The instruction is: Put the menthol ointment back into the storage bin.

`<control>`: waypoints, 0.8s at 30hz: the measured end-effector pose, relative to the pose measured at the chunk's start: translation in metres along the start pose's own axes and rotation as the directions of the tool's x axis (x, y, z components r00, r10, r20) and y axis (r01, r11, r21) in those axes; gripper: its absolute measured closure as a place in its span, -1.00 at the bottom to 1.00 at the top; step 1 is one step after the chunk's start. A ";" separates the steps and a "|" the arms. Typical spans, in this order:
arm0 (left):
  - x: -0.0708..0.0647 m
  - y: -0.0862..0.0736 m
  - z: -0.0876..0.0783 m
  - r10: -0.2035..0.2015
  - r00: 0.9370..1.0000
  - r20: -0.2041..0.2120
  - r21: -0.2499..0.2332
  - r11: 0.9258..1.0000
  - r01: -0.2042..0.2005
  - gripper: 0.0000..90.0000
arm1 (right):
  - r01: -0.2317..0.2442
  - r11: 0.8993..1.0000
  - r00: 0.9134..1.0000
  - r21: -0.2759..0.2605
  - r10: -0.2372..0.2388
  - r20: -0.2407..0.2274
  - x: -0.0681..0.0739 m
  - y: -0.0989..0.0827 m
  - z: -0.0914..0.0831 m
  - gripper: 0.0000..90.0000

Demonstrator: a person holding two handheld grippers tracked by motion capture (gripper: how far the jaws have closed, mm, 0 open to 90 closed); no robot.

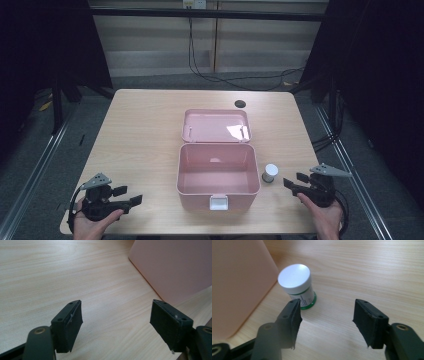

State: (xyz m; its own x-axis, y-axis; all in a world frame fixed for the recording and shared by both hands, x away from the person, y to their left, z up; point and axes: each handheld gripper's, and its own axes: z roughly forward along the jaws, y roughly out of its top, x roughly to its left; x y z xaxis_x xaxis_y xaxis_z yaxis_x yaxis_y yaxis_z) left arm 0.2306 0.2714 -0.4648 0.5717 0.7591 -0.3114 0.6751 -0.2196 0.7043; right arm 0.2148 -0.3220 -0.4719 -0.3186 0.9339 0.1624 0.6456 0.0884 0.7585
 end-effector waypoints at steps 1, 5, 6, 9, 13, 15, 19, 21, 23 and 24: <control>0.000 0.000 0.000 0.002 1.000 -0.002 0.001 1.000 -0.002 -0.42 | -0.015 1.000 1.000 -0.014 0.015 -0.006 0.000 0.001 -0.002 -0.11; 0.000 0.000 0.000 0.001 1.000 -0.002 0.000 1.000 -0.001 -0.42 | -0.024 0.999 0.999 -0.041 0.023 -0.024 0.000 0.004 -0.006 -0.12; 0.000 0.000 0.000 0.001 1.000 -0.003 0.000 1.000 -0.001 -0.42 | -0.017 0.999 1.000 -0.046 0.016 -0.018 0.001 0.004 -0.006 -0.14; 0.000 0.000 0.000 -0.002 1.000 -0.007 0.003 1.000 0.002 -0.42 | -0.022 0.999 1.000 -0.038 0.022 0.009 0.003 0.003 -0.006 -0.20; -0.001 0.000 0.001 0.004 1.000 -0.001 0.003 1.000 -0.004 -0.41 | -0.045 0.999 0.997 -0.019 0.043 -0.061 0.004 0.003 -0.006 -0.33; -0.002 0.000 0.001 0.015 1.000 0.004 0.010 1.000 -0.015 -0.38 | -0.028 0.999 0.997 -0.022 0.026 -0.070 0.005 0.004 -0.006 -0.37; -0.002 0.000 0.001 0.026 1.000 0.009 0.011 1.000 -0.026 -0.38 | 0.000 1.000 0.994 -0.024 -0.003 -0.105 0.010 0.009 -0.009 -0.37; -0.003 0.000 0.001 0.026 1.000 0.007 0.012 1.000 -0.026 -0.38 | 0.013 1.000 0.994 -0.028 -0.016 -0.111 0.011 0.011 -0.010 -0.37; -0.002 0.000 0.000 0.024 1.000 0.011 0.010 1.000 -0.024 -0.38 | 0.017 0.999 0.992 -0.040 -0.022 -0.124 0.012 0.014 -0.011 -0.40; -0.002 0.000 0.000 0.026 1.000 0.008 0.007 1.000 -0.026 -0.38 | 0.023 0.999 0.991 -0.042 -0.028 -0.131 0.011 0.015 -0.011 -0.42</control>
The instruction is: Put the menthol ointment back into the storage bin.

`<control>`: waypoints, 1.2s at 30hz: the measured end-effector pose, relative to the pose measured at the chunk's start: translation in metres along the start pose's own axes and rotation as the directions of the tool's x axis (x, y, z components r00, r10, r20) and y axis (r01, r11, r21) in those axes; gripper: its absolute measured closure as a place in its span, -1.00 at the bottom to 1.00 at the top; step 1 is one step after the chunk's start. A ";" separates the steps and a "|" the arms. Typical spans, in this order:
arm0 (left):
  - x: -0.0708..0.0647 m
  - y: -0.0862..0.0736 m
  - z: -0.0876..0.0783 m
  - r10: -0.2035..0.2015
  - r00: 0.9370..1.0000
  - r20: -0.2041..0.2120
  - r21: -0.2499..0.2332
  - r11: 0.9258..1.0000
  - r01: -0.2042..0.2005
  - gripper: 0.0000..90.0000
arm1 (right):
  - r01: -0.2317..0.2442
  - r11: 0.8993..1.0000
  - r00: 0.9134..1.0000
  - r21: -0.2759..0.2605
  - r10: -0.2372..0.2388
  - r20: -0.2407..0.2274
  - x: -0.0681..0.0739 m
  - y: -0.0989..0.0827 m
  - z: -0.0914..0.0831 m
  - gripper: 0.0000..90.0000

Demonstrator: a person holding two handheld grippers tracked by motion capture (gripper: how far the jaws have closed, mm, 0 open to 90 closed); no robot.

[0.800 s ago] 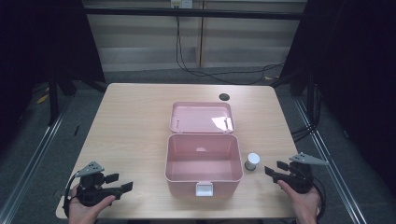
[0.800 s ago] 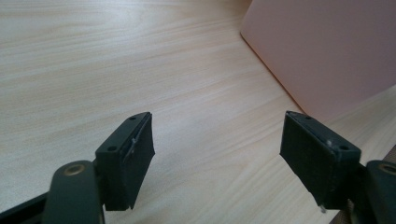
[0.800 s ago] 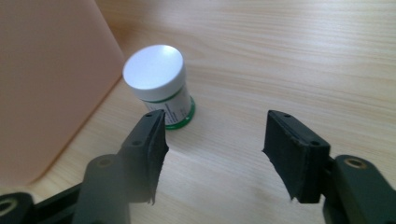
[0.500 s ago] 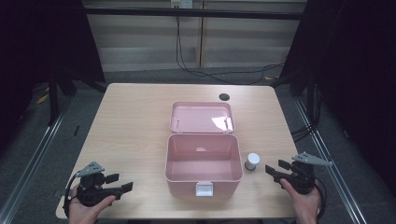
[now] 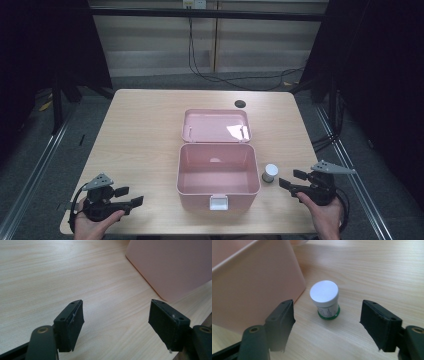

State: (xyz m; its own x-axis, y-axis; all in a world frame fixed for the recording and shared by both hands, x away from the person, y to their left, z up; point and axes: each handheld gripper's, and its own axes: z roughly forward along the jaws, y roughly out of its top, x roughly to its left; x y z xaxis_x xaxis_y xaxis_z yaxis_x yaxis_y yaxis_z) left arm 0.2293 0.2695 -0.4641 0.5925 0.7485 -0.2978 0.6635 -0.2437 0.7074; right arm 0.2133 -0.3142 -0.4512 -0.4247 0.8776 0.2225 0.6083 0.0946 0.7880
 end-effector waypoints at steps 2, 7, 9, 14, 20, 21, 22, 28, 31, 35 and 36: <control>0.001 0.000 -0.001 -0.003 1.000 -0.004 -0.001 1.000 0.003 -0.38 | 0.040 0.999 0.999 0.007 -0.040 -0.015 0.000 0.004 0.001 -0.42; 0.001 0.000 -0.002 -0.008 1.000 -0.006 -0.004 1.000 0.008 -0.38 | 0.052 0.999 0.999 0.014 -0.052 -0.008 0.001 0.013 -0.002 -0.42; 0.001 0.000 -0.001 -0.010 1.000 -0.010 -0.005 1.000 0.010 -0.38 | 0.060 0.998 0.998 0.024 -0.060 -0.008 0.002 0.017 -0.004 -0.42; 0.001 -0.001 -0.001 -0.010 1.000 -0.013 -0.003 1.000 0.010 -0.38 | 0.092 0.994 0.995 0.065 -0.089 -0.045 0.007 0.029 -0.005 -0.42; 0.001 0.000 -0.001 -0.010 1.000 -0.012 0.000 1.000 0.010 -0.38 | 0.103 0.986 0.994 0.129 -0.096 -0.057 0.006 0.043 0.001 -0.45; 0.001 0.000 -0.001 -0.010 1.000 -0.010 0.001 1.000 0.010 -0.38 | 0.110 0.984 0.993 0.142 -0.102 -0.063 0.006 0.045 0.003 -0.43; 0.001 0.000 -0.001 -0.009 1.000 -0.011 0.001 1.000 0.009 -0.38 | 0.122 0.981 0.992 0.154 -0.114 -0.056 0.007 0.046 0.004 -0.41; 0.002 0.000 -0.001 -0.010 1.000 -0.009 0.003 1.000 0.010 -0.39 | 0.142 0.967 0.989 0.213 -0.129 -0.076 0.008 0.051 0.012 -0.37; 0.000 0.000 -0.001 -0.008 1.000 -0.009 0.004 1.000 0.008 -0.39 | 0.145 0.960 0.989 0.238 -0.133 -0.066 0.009 0.055 0.014 -0.39; 0.001 0.000 -0.001 -0.013 1.000 -0.009 0.001 1.000 0.013 -0.39 | 0.135 0.950 0.990 0.280 -0.121 -0.069 0.008 0.063 0.017 -0.48; 0.001 0.000 -0.001 -0.009 1.000 -0.010 0.004 1.000 0.009 -0.39 | 0.130 0.942 0.991 0.309 -0.112 -0.075 0.007 0.067 0.020 -0.52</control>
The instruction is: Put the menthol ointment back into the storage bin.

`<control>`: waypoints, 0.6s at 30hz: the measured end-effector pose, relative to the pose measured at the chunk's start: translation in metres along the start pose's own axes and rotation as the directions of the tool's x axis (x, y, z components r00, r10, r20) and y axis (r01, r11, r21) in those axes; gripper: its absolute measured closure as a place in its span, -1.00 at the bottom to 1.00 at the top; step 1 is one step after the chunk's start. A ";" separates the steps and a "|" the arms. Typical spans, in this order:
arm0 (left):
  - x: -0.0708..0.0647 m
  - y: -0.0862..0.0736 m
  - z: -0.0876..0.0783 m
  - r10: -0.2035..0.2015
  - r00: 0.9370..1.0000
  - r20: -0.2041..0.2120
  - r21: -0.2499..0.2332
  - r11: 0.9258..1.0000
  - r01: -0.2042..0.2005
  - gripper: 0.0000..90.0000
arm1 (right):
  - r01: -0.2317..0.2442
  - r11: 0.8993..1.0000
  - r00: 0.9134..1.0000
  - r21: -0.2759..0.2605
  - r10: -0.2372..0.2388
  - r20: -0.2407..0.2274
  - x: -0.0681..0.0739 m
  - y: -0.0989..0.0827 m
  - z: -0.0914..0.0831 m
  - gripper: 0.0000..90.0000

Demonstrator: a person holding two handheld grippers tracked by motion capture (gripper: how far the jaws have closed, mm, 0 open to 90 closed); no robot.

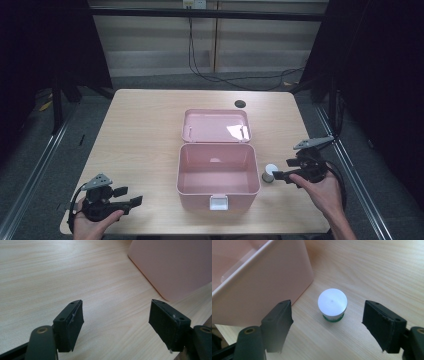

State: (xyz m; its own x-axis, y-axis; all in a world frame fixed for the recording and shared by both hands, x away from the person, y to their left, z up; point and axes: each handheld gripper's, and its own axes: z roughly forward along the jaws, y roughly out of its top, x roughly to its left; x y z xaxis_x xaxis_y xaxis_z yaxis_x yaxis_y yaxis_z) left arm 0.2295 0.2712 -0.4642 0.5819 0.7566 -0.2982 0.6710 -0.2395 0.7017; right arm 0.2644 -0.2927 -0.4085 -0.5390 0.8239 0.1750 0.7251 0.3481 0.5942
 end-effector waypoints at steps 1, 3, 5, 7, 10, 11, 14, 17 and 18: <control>0.000 0.000 0.000 0.002 1.000 0.000 0.000 1.000 -0.002 -0.39 | 0.000 1.000 1.000 0.000 0.000 0.000 0.000 0.000 0.000 -0.52; -0.001 0.000 0.000 0.002 1.000 0.003 0.000 1.000 -0.002 -0.39 | 0.003 0.999 1.000 0.041 -0.003 -0.015 -0.001 0.005 0.002 -0.54; -0.001 0.000 0.000 0.002 1.000 0.002 -0.001 1.000 -0.002 -0.39 | 0.008 0.998 1.000 0.067 -0.007 -0.012 -0.002 0.010 0.004 -0.54; 0.000 0.000 0.000 0.001 1.000 0.002 0.000 1.000 -0.001 -0.39 | 0.007 0.996 1.000 0.094 -0.005 -0.022 -0.002 0.016 0.005 -0.48; -0.001 0.000 0.000 0.002 1.000 0.003 -0.001 1.000 -0.002 -0.39 | 0.020 0.992 1.000 0.121 -0.017 -0.026 -0.003 0.025 0.005 -0.42; -0.001 0.000 0.000 0.002 1.000 0.003 -0.001 1.000 -0.002 -0.39 | 0.020 0.992 1.000 0.121 -0.017 -0.026 -0.003 0.025 0.005 -0.42; 0.000 0.000 0.000 0.002 1.000 0.003 -0.001 1.000 -0.002 -0.39 | 0.032 0.990 0.999 0.139 -0.026 -0.041 -0.004 0.031 0.006 -0.40; 0.000 0.000 0.000 0.005 1.000 0.000 0.003 1.000 -0.005 -0.39 | 0.040 0.987 0.998 0.156 -0.032 -0.055 -0.003 0.034 0.008 -0.39; -0.001 0.000 0.001 0.005 1.000 0.003 0.004 1.000 -0.005 -0.39 | 0.039 0.985 0.997 0.166 -0.028 -0.066 -0.004 0.036 0.011 -0.35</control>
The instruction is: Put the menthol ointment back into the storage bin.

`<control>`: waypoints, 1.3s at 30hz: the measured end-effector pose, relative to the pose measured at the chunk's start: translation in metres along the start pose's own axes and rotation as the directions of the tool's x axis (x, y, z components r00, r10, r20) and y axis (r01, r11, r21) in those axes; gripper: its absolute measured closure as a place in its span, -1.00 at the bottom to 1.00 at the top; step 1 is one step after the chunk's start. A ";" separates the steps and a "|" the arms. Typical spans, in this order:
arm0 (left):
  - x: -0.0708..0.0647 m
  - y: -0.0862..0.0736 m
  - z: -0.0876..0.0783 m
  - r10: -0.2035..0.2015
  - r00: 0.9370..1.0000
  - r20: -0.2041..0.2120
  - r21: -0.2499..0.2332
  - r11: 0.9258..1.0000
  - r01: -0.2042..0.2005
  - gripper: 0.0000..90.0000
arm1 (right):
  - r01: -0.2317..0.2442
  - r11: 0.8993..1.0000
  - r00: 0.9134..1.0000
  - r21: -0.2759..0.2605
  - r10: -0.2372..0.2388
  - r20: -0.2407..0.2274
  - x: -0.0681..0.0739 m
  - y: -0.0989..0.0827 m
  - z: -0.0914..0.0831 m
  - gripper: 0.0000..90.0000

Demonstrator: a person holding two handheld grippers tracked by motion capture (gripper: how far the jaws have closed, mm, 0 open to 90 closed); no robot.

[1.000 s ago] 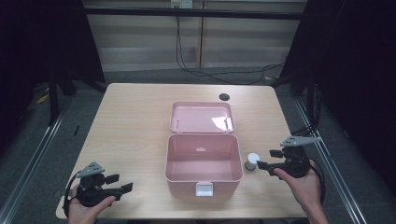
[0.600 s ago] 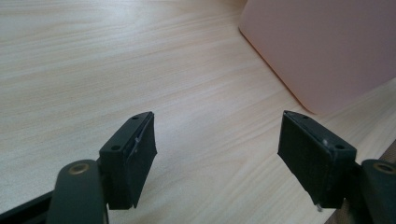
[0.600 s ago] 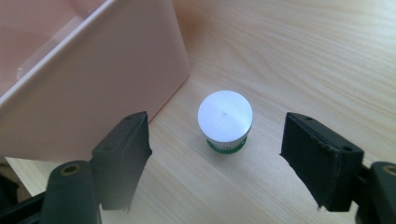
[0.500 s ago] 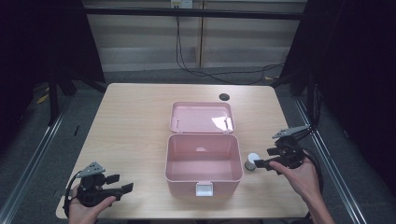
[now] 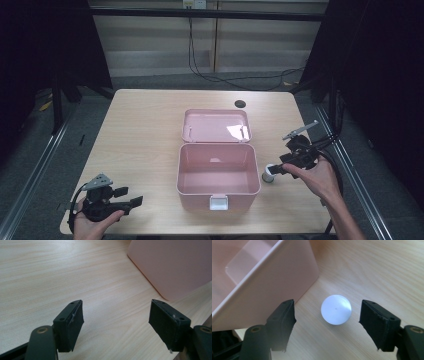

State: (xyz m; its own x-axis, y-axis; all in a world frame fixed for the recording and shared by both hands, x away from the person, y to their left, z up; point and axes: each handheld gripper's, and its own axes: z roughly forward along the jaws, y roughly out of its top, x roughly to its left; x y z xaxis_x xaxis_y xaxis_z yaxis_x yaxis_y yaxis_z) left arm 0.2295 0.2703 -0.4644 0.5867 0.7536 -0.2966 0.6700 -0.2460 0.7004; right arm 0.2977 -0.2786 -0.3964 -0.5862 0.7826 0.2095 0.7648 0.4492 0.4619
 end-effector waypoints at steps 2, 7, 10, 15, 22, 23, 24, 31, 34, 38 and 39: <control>0.000 0.000 0.000 0.001 1.000 -0.001 0.000 1.000 -0.001 -0.39 | -0.005 1.000 1.000 0.011 0.005 -0.005 0.000 0.001 0.001 -0.32; 0.000 0.000 0.000 -0.002 1.000 0.000 -0.002 1.000 0.002 -0.39 | 0.021 0.997 1.000 0.071 -0.023 0.018 -0.003 0.009 0.006 -0.27; 0.000 0.000 0.000 -0.001 1.000 -0.003 0.000 1.000 0.001 -0.39 | 0.028 0.994 1.000 0.101 -0.027 -0.010 -0.004 0.011 0.008 -0.22; -0.001 0.000 0.001 0.000 1.000 -0.004 0.001 1.000 0.000 -0.39 | 0.059 0.987 0.998 0.153 -0.059 -0.001 -0.004 0.015 0.014 -0.17; 0.000 0.000 0.001 -0.004 1.000 -0.003 0.001 1.000 0.004 -0.39 | 0.056 0.975 0.998 0.215 -0.059 0.005 -0.009 0.022 0.027 -0.13; 0.000 0.000 0.001 -0.003 1.000 -0.003 0.001 1.000 0.003 -0.39 | 0.056 0.975 0.998 0.215 -0.059 0.005 -0.009 0.022 0.027 -0.13; 0.000 0.000 0.001 -0.002 1.000 -0.003 0.001 1.000 0.002 -0.39 | 0.053 0.973 0.998 0.227 -0.055 0.003 -0.009 0.022 0.029 -0.13; 0.000 0.000 0.001 -0.004 1.000 -0.003 0.002 1.000 0.004 -0.39 | 0.056 0.959 0.998 0.279 -0.062 0.013 -0.011 0.024 0.041 -0.08; 0.000 0.000 0.001 -0.003 1.000 -0.003 0.003 1.000 0.003 -0.39 | 0.071 0.952 0.997 0.298 -0.077 0.009 -0.011 0.025 0.044 -0.03; 0.000 0.000 0.001 -0.005 1.000 -0.002 0.002 1.000 0.005 -0.39 | 0.072 0.943 0.996 0.324 -0.083 0.021 -0.010 0.027 0.048 0.00; 0.000 0.000 0.001 -0.006 1.000 -0.002 0.001 1.000 0.006 -0.39 | 0.077 0.941 0.996 0.330 -0.088 0.018 -0.011 0.027 0.050 0.01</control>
State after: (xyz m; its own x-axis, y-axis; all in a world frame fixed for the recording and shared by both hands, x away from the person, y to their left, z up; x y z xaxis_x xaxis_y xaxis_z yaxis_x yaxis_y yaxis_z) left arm 0.2298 0.2697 -0.4651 0.5821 0.7560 -0.2993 0.6738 -0.2425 0.6979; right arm 0.3379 -0.2533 -0.4291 -0.6461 0.7479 0.1522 0.7627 0.6251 0.1660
